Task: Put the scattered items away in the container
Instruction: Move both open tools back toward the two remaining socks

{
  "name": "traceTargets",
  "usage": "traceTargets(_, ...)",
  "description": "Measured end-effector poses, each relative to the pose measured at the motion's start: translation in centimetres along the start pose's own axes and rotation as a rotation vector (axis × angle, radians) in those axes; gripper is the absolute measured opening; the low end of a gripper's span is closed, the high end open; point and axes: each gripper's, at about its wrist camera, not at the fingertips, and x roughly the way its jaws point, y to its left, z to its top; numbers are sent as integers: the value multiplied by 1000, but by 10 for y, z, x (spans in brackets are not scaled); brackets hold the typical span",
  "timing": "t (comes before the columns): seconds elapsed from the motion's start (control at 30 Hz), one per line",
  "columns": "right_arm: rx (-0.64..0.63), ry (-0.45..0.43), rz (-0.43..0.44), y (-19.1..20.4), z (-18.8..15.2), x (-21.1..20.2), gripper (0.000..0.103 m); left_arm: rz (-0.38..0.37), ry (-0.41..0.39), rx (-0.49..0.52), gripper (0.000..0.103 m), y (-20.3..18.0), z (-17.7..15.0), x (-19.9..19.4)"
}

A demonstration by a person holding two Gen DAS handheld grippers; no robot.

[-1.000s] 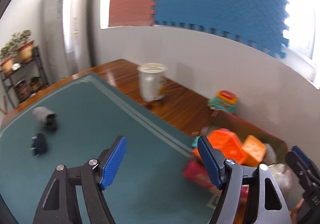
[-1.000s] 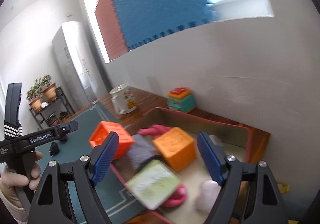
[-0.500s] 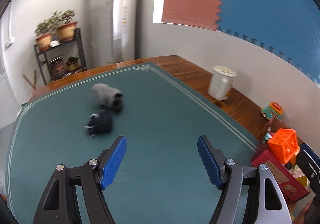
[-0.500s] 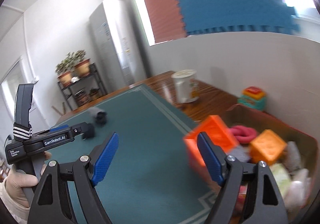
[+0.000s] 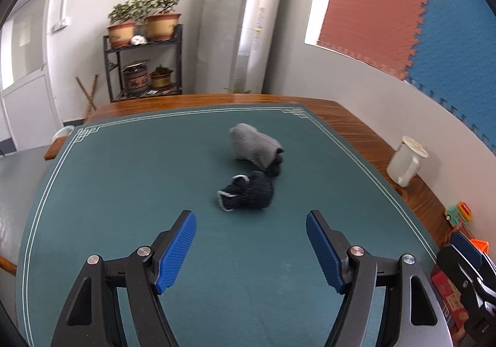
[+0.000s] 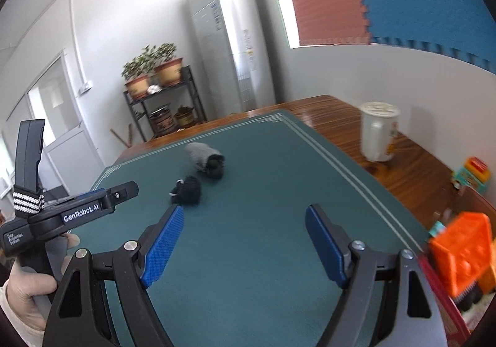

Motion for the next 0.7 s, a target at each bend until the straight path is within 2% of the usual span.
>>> traceTargets(0.23,-40,28,-3,16,20,45,83,32,7,-40,75,21,5,14)
traceTargets(0.43,-88,50,-48,20,33,76,83,53,16,-77,75,34,15,29)
traceTargets(0.7,-44,121,-61,7,19,116,83,71,13,-122,75,46,28,44)
